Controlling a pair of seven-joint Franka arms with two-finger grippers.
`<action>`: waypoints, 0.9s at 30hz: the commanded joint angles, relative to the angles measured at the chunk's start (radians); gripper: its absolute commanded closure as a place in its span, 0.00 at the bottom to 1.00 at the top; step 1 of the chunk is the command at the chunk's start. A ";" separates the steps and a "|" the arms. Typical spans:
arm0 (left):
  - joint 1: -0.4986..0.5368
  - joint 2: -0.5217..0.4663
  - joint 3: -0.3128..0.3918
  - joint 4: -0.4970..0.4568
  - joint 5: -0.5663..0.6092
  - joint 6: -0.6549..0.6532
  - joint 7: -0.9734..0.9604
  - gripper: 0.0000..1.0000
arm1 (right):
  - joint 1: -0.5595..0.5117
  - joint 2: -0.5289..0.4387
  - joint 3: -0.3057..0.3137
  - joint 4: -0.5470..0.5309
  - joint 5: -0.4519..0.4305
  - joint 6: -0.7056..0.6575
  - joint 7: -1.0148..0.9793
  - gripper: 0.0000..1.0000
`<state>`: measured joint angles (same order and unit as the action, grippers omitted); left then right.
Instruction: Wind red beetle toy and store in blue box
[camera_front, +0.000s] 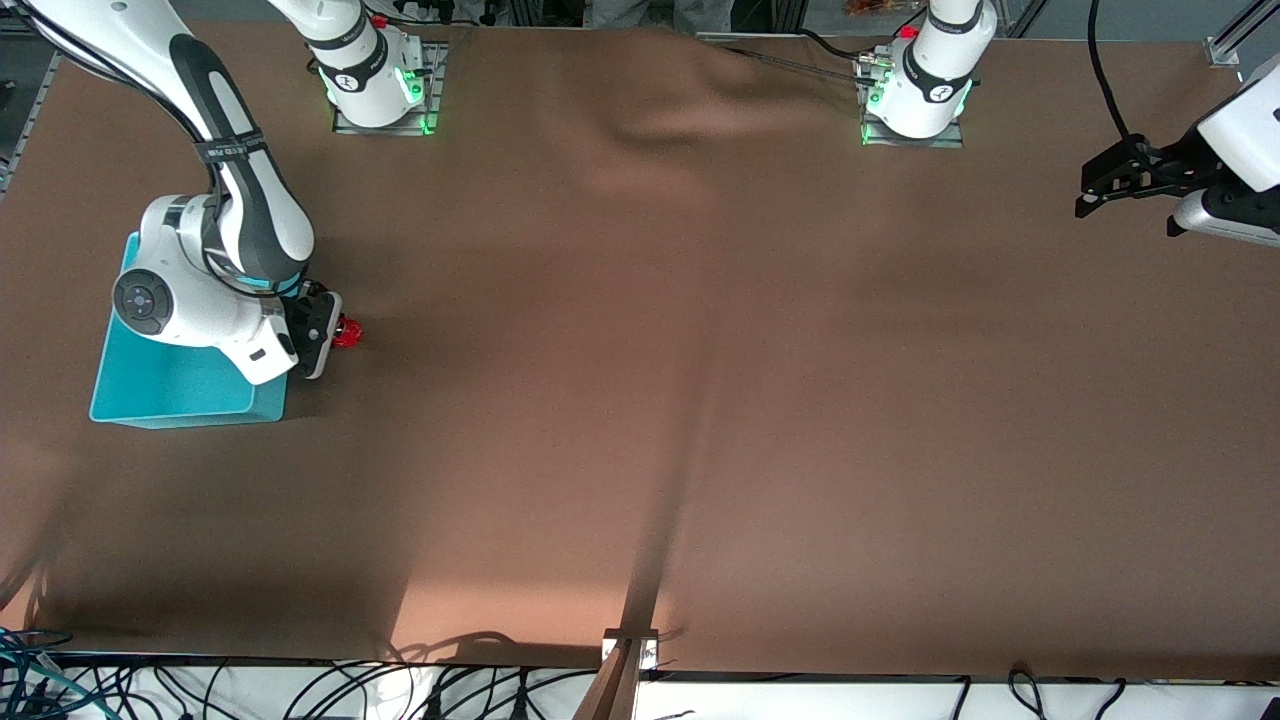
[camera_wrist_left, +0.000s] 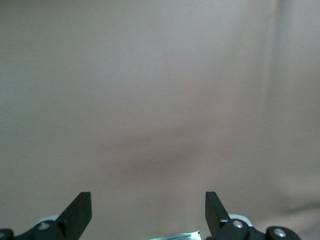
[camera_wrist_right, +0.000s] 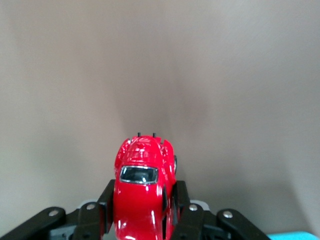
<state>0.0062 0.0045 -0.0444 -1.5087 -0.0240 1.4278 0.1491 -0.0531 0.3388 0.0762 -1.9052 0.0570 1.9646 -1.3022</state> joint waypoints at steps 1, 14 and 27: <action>-0.006 0.002 0.014 0.021 -0.007 -0.015 0.004 0.00 | -0.016 -0.004 -0.018 0.178 0.021 -0.214 -0.049 1.00; -0.006 0.000 0.008 0.062 -0.007 -0.023 0.000 0.00 | -0.022 -0.044 -0.240 0.187 0.021 -0.331 -0.321 1.00; -0.003 0.003 0.014 0.062 -0.002 -0.013 -0.008 0.00 | -0.022 -0.060 -0.374 -0.067 0.023 -0.155 -0.462 1.00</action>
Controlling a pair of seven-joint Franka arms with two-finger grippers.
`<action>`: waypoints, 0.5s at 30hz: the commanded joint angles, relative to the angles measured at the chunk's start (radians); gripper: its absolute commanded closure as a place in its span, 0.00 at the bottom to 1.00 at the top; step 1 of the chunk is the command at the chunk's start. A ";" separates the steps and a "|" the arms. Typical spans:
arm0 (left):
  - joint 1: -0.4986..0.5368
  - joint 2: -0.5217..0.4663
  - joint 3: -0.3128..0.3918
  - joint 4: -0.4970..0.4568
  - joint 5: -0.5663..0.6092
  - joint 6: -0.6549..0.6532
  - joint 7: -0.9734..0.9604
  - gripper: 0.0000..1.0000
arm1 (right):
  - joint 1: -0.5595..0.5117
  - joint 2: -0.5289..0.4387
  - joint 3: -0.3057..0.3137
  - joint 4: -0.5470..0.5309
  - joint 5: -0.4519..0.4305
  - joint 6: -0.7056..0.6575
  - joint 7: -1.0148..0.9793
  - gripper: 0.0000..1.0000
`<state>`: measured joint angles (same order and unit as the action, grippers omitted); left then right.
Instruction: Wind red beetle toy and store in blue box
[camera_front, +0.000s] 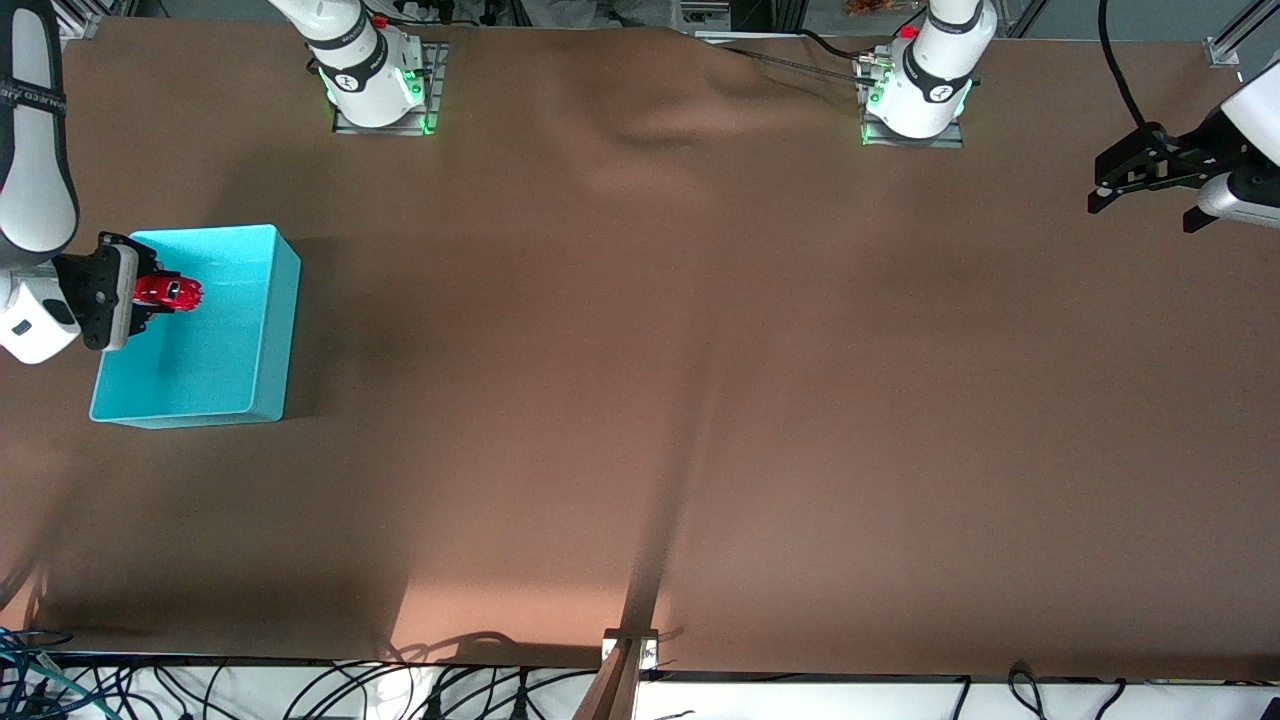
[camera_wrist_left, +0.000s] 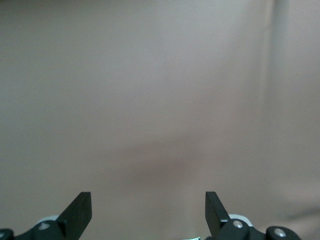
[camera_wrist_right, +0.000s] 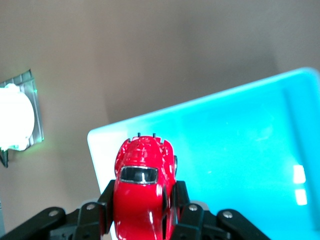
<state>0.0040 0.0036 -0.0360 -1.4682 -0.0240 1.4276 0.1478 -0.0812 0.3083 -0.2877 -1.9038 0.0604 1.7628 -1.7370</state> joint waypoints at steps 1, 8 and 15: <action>-0.001 0.004 0.005 0.020 -0.002 -0.013 -0.008 0.00 | 0.003 -0.028 -0.027 -0.128 0.019 0.114 -0.056 1.00; -0.001 0.004 0.007 0.020 -0.002 -0.013 -0.008 0.00 | 0.001 -0.011 -0.028 -0.152 0.018 0.161 -0.078 1.00; -0.001 0.004 0.007 0.020 -0.002 -0.013 -0.007 0.00 | -0.002 0.017 -0.028 -0.204 0.019 0.259 -0.098 1.00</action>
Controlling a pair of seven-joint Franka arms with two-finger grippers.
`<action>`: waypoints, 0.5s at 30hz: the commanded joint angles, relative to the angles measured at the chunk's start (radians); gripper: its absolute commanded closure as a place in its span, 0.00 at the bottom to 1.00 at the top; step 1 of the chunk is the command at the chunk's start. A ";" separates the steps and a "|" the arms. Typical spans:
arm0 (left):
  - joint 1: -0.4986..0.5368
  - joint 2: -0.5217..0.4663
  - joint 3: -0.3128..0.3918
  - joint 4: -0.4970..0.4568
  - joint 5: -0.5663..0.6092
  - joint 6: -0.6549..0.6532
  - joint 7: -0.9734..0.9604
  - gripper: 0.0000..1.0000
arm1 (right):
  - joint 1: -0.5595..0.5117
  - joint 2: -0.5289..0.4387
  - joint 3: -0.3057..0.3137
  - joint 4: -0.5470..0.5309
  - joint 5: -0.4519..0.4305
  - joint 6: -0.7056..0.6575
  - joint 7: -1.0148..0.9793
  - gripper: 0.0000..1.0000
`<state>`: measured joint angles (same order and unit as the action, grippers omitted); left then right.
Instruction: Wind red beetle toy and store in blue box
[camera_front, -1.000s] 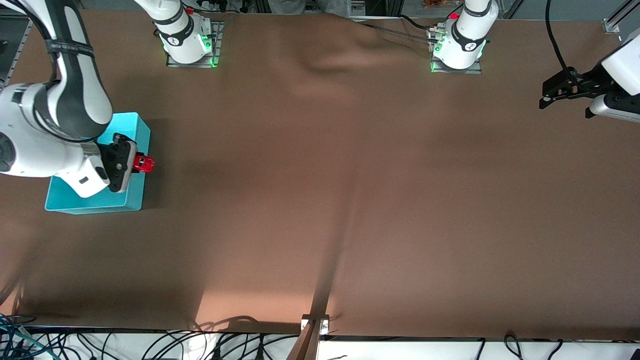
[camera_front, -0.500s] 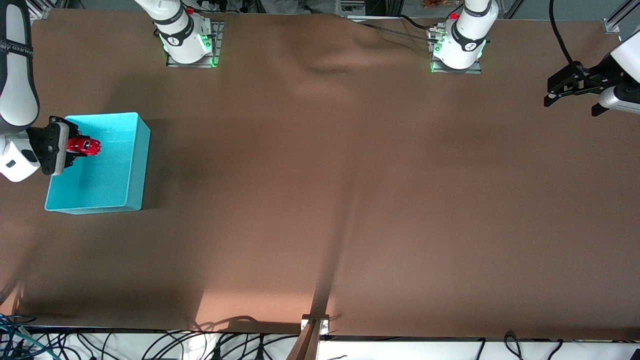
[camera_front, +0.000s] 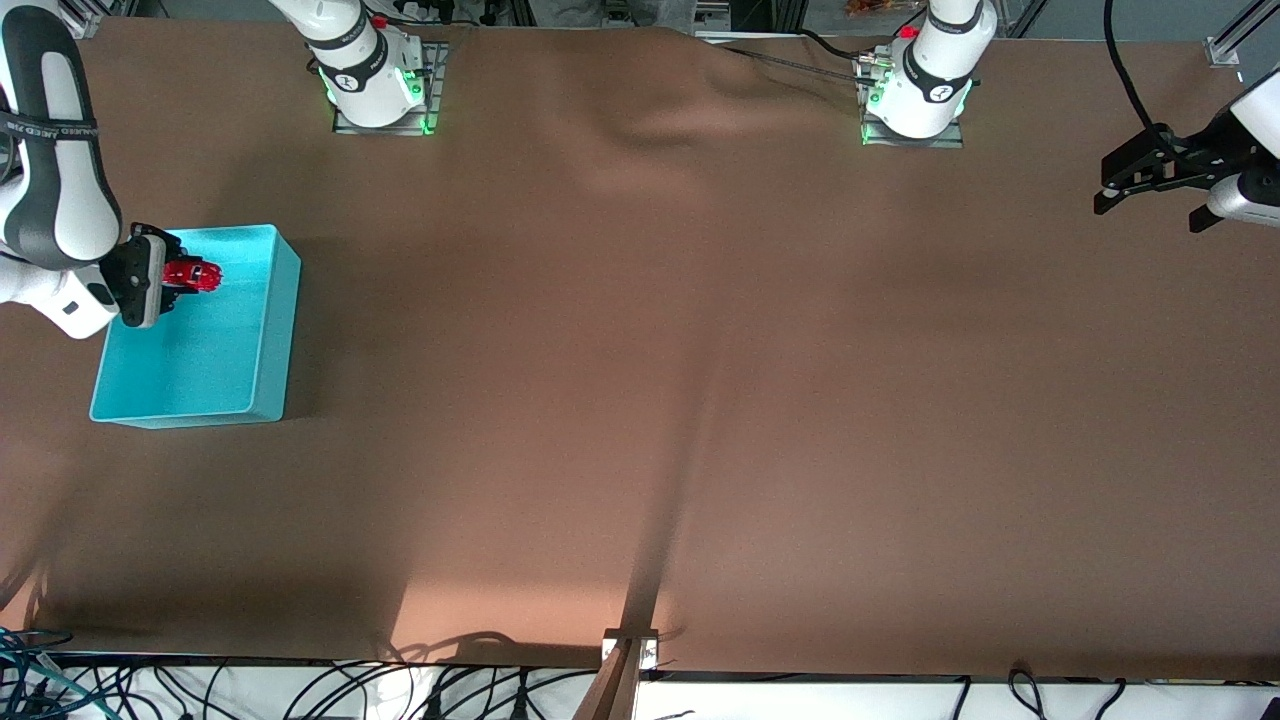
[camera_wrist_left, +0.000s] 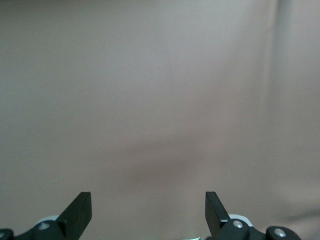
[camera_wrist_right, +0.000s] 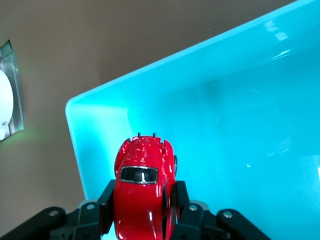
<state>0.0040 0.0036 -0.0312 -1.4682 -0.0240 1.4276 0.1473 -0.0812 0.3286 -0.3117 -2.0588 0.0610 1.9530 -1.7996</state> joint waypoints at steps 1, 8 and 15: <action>-0.001 0.004 0.002 0.020 -0.002 -0.013 -0.006 0.00 | -0.002 0.000 -0.004 -0.056 0.019 0.082 -0.035 1.00; 0.001 0.004 0.004 0.020 -0.002 -0.015 -0.006 0.00 | -0.003 0.044 -0.004 -0.063 0.029 0.127 -0.037 0.97; 0.001 0.004 0.002 0.020 -0.002 -0.015 -0.006 0.00 | -0.002 0.072 -0.003 -0.061 0.045 0.133 -0.037 0.54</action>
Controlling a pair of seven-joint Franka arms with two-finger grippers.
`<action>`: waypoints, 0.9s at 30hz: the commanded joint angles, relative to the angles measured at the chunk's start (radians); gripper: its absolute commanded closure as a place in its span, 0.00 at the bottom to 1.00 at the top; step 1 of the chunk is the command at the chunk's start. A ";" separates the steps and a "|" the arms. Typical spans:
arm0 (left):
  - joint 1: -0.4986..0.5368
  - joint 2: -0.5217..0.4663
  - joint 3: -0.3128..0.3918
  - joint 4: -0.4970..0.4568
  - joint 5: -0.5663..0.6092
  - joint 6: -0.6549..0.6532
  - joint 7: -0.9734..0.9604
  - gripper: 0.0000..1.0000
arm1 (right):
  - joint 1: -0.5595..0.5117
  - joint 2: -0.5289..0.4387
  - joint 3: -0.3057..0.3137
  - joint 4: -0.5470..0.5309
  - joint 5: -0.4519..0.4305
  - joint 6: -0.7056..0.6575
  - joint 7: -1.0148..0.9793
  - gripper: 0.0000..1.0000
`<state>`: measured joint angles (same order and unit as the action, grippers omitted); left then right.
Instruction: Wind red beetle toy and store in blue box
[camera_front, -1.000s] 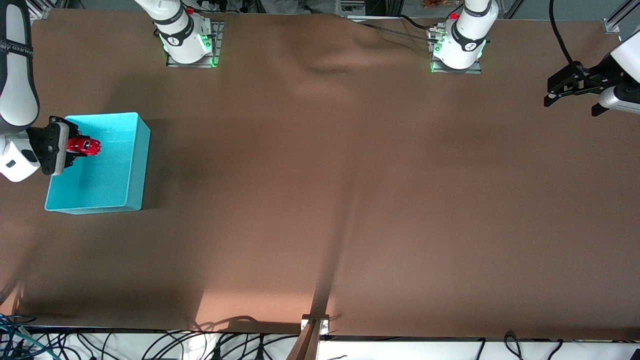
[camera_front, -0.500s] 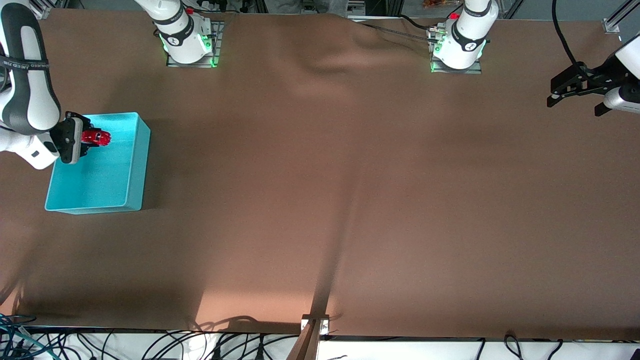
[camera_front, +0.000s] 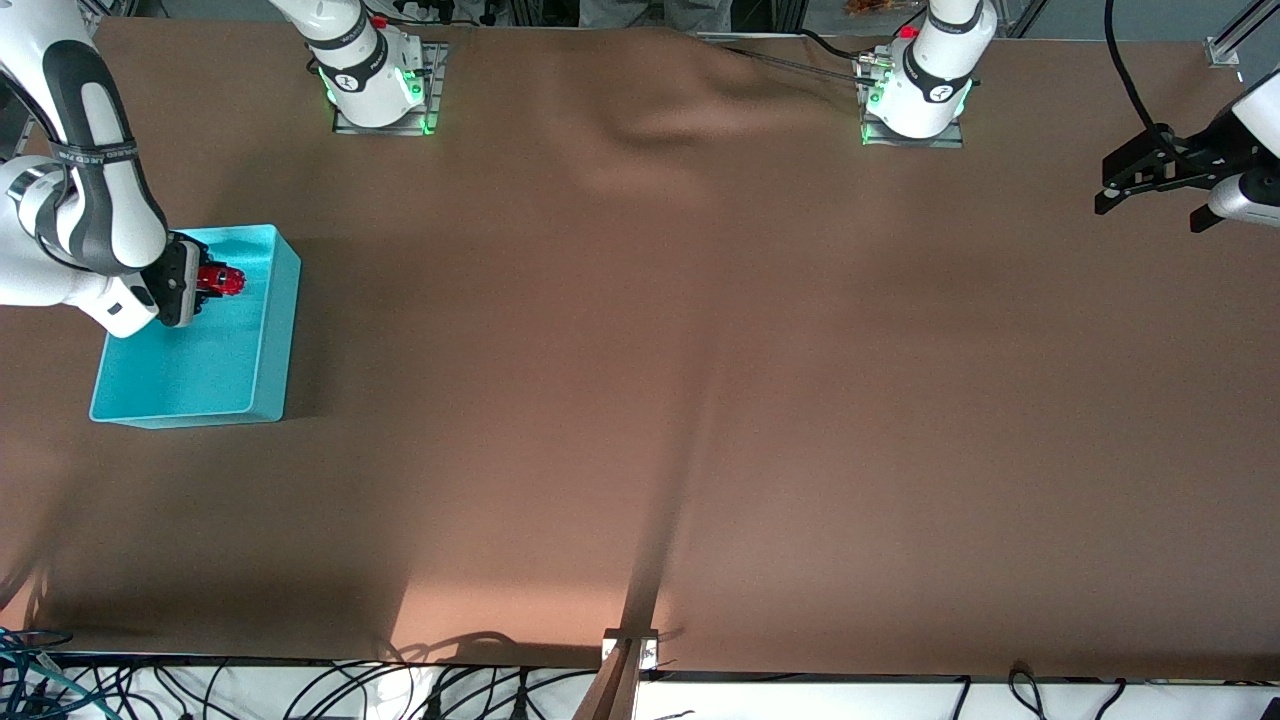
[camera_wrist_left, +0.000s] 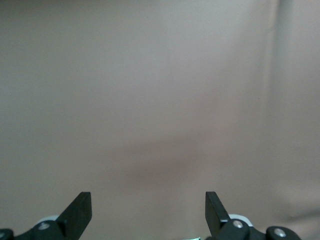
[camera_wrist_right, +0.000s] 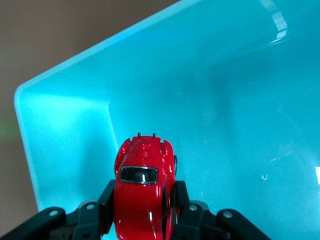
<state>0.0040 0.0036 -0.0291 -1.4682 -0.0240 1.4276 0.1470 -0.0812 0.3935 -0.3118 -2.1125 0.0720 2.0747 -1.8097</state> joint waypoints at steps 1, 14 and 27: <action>0.001 0.004 0.000 0.020 -0.004 -0.015 -0.006 0.00 | -0.002 0.010 -0.001 -0.007 0.035 0.010 -0.027 0.35; 0.001 0.004 0.000 0.020 -0.004 -0.015 -0.006 0.00 | 0.001 -0.001 0.031 0.078 0.058 -0.076 -0.025 0.00; 0.001 0.004 0.000 0.020 -0.002 -0.015 -0.006 0.00 | 0.015 -0.059 0.066 0.321 0.163 -0.301 0.041 0.00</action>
<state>0.0040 0.0036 -0.0291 -1.4682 -0.0240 1.4276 0.1467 -0.0671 0.3728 -0.2546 -1.8812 0.1949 1.8729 -1.8108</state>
